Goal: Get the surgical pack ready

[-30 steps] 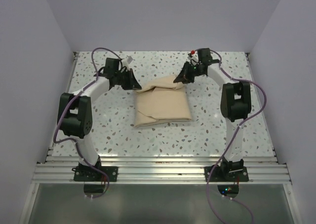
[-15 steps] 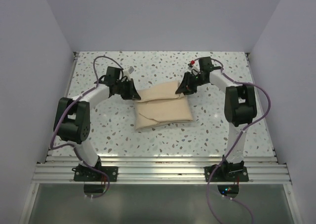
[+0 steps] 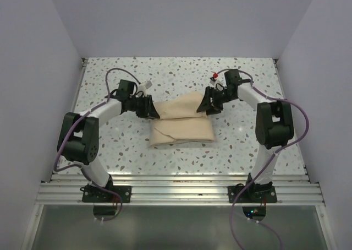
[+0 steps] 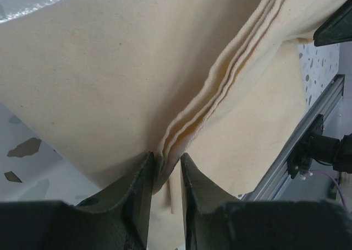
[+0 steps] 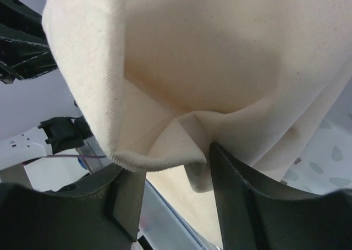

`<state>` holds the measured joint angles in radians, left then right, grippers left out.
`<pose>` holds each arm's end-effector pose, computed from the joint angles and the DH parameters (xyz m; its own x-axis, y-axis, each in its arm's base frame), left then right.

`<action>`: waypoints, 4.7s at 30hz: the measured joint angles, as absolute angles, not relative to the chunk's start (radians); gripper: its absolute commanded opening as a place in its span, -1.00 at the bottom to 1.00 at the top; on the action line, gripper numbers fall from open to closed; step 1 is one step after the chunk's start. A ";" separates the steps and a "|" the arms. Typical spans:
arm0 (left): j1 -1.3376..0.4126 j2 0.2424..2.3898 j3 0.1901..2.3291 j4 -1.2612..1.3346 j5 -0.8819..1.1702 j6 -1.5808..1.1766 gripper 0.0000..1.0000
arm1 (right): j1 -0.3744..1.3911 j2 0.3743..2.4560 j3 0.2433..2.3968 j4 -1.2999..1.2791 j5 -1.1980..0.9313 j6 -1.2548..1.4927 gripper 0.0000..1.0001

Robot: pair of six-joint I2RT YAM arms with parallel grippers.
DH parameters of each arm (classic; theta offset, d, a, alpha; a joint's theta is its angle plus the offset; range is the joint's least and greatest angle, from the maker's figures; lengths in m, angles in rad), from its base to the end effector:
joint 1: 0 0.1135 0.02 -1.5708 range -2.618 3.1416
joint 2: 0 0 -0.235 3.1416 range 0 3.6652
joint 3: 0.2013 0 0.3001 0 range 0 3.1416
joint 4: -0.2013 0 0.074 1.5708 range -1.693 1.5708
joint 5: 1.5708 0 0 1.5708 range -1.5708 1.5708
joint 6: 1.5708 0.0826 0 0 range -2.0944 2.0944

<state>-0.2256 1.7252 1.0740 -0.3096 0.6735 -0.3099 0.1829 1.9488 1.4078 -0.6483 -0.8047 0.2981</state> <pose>0.3839 -0.1410 0.1016 -0.9204 -0.0333 -0.3897 0.2546 0.7053 -0.6616 0.4204 0.1383 0.1101 -0.9869 0.0246 -0.1595 -0.1047 0.6546 0.7487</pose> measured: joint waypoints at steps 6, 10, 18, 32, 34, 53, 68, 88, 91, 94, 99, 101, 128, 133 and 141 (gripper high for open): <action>-0.226 1.672 1.039 -0.309 0.716 -0.291 -0.46 | 0.183 1.926 1.410 -0.661 -0.830 0.270 0.17; -0.226 1.643 1.015 -0.314 0.730 -0.276 -0.50 | 0.184 1.906 1.396 -0.659 -0.857 0.266 0.19; -0.226 1.593 0.968 -0.361 0.729 -0.250 -0.66 | 0.219 1.670 1.148 -0.728 -0.821 0.240 0.05; -0.254 1.344 0.866 -0.469 0.722 -0.238 -0.33 | 0.143 1.409 0.986 -0.879 -0.571 0.335 -0.06; -0.259 1.339 0.874 -0.469 0.721 -0.238 -0.31 | 0.108 1.409 1.030 -0.893 -0.529 0.358 0.03; -0.263 1.542 1.160 -0.475 0.583 -0.244 -0.53 | 0.190 1.572 1.169 -0.842 -0.695 0.501 0.32; -0.532 1.544 1.131 -0.496 0.611 -0.196 -0.68 | 0.246 1.635 1.164 -0.919 -0.700 0.492 0.32; -0.655 1.539 1.048 -0.517 0.644 -0.138 -0.98 | 0.354 1.682 1.144 -0.901 -0.733 0.558 -0.05; -0.671 1.539 1.050 -0.515 0.648 -0.138 -1.00 | 0.360 1.707 1.148 -0.892 -0.730 0.569 -0.22; -0.685 1.539 1.050 -0.515 0.648 -0.138 -1.00 | 0.361 1.729 1.163 -0.885 -0.730 0.581 -0.87; -0.690 1.539 1.069 -0.523 0.523 -0.162 -1.00 | 0.362 1.744 1.255 -0.870 -0.733 0.629 -1.00; -0.676 1.537 1.088 -0.525 0.450 -0.182 -0.98 | 0.362 1.750 1.332 -0.847 -0.728 0.653 -1.00; -0.246 2.027 1.686 -0.615 0.259 -0.315 -0.80 | 0.204 2.615 2.419 -0.403 -0.534 1.006 -0.56; -0.227 2.061 1.755 -0.614 0.313 -0.323 -0.70 | 0.160 2.676 2.527 -0.332 -0.519 1.040 0.46; -0.224 2.065 1.737 -0.549 0.478 -0.330 -0.97 | 0.128 2.589 2.381 -0.384 -0.514 0.901 0.97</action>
<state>-0.2241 2.0647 1.7367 -0.5491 0.4782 -0.3298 0.1280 2.5893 2.3810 -0.3840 -0.5144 0.9012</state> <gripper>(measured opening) 0.054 0.984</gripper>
